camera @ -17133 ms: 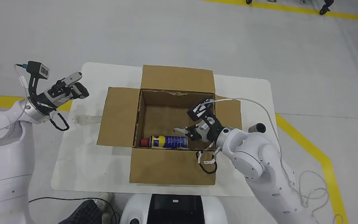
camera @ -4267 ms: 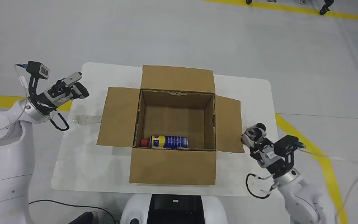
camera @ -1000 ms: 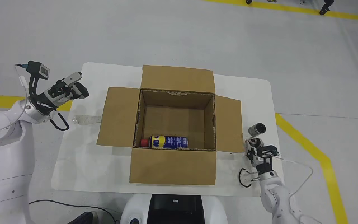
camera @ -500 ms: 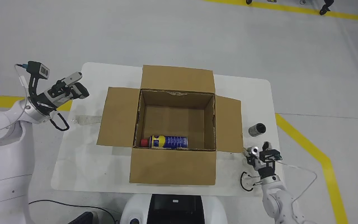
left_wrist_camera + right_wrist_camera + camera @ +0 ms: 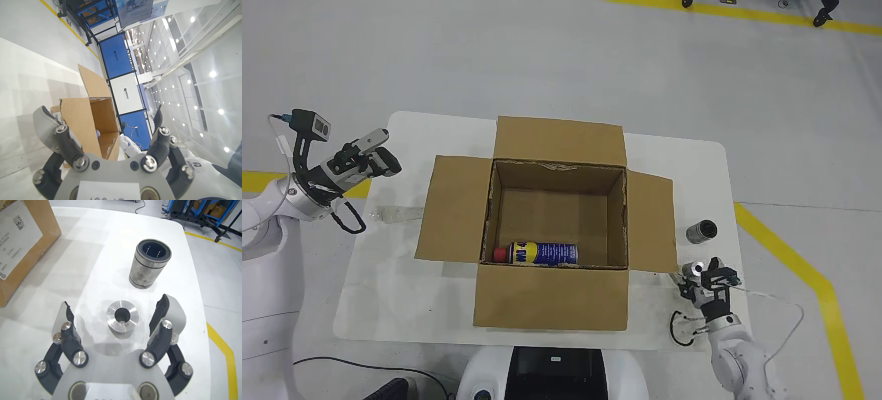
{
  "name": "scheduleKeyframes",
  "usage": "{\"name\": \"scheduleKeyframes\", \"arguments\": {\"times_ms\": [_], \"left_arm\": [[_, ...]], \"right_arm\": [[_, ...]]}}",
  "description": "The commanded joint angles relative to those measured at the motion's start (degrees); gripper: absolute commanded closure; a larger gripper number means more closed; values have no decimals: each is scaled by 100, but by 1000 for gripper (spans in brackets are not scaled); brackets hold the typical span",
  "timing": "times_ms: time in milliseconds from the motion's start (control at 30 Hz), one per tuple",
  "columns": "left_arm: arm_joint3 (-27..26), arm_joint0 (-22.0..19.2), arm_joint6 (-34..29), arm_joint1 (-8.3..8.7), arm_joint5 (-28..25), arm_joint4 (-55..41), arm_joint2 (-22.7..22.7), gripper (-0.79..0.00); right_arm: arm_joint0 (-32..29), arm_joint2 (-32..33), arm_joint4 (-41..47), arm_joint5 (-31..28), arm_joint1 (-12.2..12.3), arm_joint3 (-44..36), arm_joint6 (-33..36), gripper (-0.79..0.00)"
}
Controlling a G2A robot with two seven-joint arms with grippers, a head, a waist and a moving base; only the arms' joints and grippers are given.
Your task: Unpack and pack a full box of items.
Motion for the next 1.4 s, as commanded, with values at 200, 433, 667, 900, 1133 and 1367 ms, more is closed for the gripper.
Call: {"name": "scheduleKeyframes", "arguments": {"times_ms": [200, 433, 667, 900, 1133, 1367], "left_arm": [[0, 0, 0, 0, 0, 0, 0, -785], [0, 0, 0, 0, 0, 0, 0, -785], [0, 0, 0, 0, 0, 0, 0, -785], [0, 0, 0, 0, 0, 0, 0, -785], [0, 0, 0, 0, 0, 0, 0, -785], [0, 0, 0, 0, 0, 0, 0, -785]], "right_arm": [[303, -43, 155, -29, -6, 299, 1, -785], [642, -113, 246, 13, -19, 601, 15, -785], [895, -149, 341, 10, -27, 797, -30, -785], [948, -124, 292, -11, -9, 828, -75, -785], [286, 163, 246, -16, 56, 59, -125, -785], [-451, 531, 268, -144, 120, -1216, 44, -785]]}}
